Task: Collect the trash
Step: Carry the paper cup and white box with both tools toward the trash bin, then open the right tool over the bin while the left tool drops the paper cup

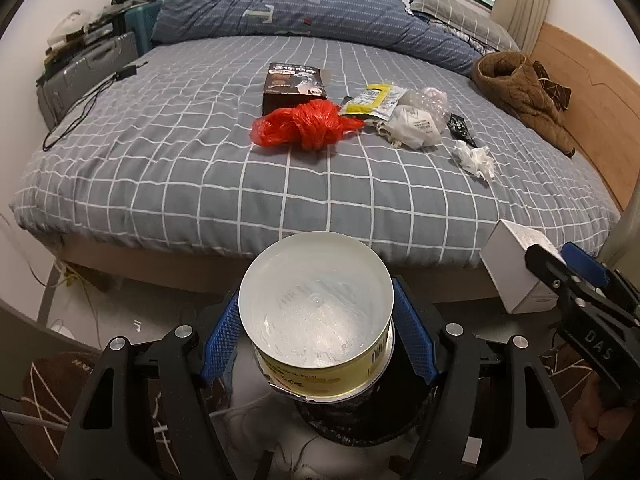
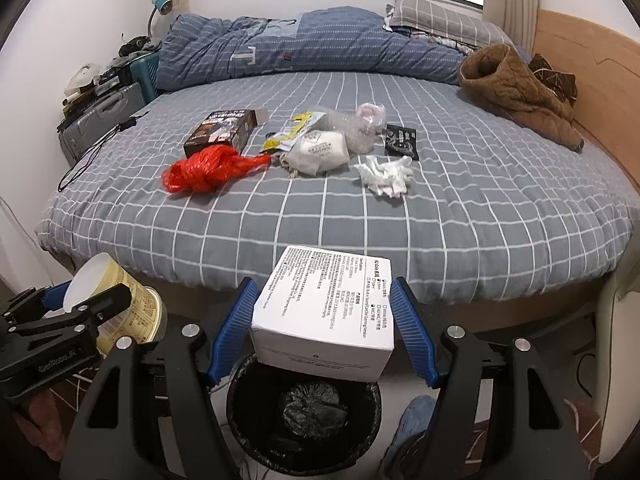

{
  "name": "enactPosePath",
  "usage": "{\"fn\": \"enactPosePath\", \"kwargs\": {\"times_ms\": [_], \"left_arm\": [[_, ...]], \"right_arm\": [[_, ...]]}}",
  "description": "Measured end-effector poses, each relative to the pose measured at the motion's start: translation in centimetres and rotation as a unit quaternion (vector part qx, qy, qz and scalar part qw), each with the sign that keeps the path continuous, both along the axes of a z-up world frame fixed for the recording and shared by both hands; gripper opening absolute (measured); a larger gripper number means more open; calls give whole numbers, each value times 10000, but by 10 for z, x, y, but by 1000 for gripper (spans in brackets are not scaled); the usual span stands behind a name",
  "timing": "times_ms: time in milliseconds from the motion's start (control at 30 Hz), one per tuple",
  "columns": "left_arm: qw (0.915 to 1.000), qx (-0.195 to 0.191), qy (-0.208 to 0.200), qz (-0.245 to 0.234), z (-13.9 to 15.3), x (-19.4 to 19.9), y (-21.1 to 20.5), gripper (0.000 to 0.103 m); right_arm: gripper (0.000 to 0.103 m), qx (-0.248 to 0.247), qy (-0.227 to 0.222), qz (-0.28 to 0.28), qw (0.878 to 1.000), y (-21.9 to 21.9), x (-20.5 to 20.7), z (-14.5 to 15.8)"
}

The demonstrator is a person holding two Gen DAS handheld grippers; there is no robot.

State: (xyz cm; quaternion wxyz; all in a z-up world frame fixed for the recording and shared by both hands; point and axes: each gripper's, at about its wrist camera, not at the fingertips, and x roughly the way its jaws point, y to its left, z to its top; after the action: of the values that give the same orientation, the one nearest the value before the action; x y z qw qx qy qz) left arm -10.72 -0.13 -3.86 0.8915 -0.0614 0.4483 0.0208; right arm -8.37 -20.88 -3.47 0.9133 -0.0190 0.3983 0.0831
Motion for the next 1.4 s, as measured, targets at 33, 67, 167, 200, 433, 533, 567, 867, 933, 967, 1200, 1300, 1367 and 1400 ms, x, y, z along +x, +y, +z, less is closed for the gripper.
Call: {"fn": "enactPosePath", "kwargs": {"times_ms": [33, 67, 167, 200, 433, 533, 567, 867, 933, 967, 1200, 1300, 1367, 1400], "left_arm": [[10000, 23, 9, 14, 1, -3, 0, 69], [10000, 38, 17, 21, 2, -5, 0, 69], [10000, 19, 76, 49, -1, -8, 1, 69], [9999, -3, 111, 54, -4, -9, 1, 69], [9997, -52, 229, 34, -23, -7, 4, 69], [9994, -88, 333, 19, -38, -4, 7, 69], [9993, -83, 353, 9, -42, -3, 8, 69], [9978, 33, 627, -198, -77, 11, 9, 69], [9974, 16, 697, -200, -83, 15, 11, 69], [9970, -2, 751, -202, -87, 18, 11, 69], [9945, -52, 1015, -257, -117, 35, 9, 69], [9933, -59, 1123, -265, -131, 41, 9, 69], [9929, -74, 1160, -258, -141, 44, 9, 69], [9927, -62, 1175, -252, -146, 46, 10, 69]], "right_arm": [[66, -15, 10, 2, 10000, 1, -2, 0], [66, -35, 24, 5, 10000, 1, -3, -1], [66, -81, 84, 31, 9999, 4, -8, -4], [66, -95, 112, 39, 9999, 4, -10, -6], [66, -193, 301, 56, 9993, 9, -10, -25], [66, -197, 440, 59, 9988, 10, -7, -39], [66, -190, 487, 67, 9986, 10, -5, -43], [66, -266, 831, 83, 9962, 13, 9, -81], [66, -286, 890, 95, 9956, 13, 13, -88], [66, -280, 911, 102, 9954, 14, 15, -90], [66, -324, 1254, 206, 9914, 18, 31, -125], [66, -395, 1443, 293, 9883, 24, 35, -143], [66, -466, 1567, 351, 9859, 28, 37, -154], [66, -501, 1663, 375, 9841, 30, 39, -161]]}}
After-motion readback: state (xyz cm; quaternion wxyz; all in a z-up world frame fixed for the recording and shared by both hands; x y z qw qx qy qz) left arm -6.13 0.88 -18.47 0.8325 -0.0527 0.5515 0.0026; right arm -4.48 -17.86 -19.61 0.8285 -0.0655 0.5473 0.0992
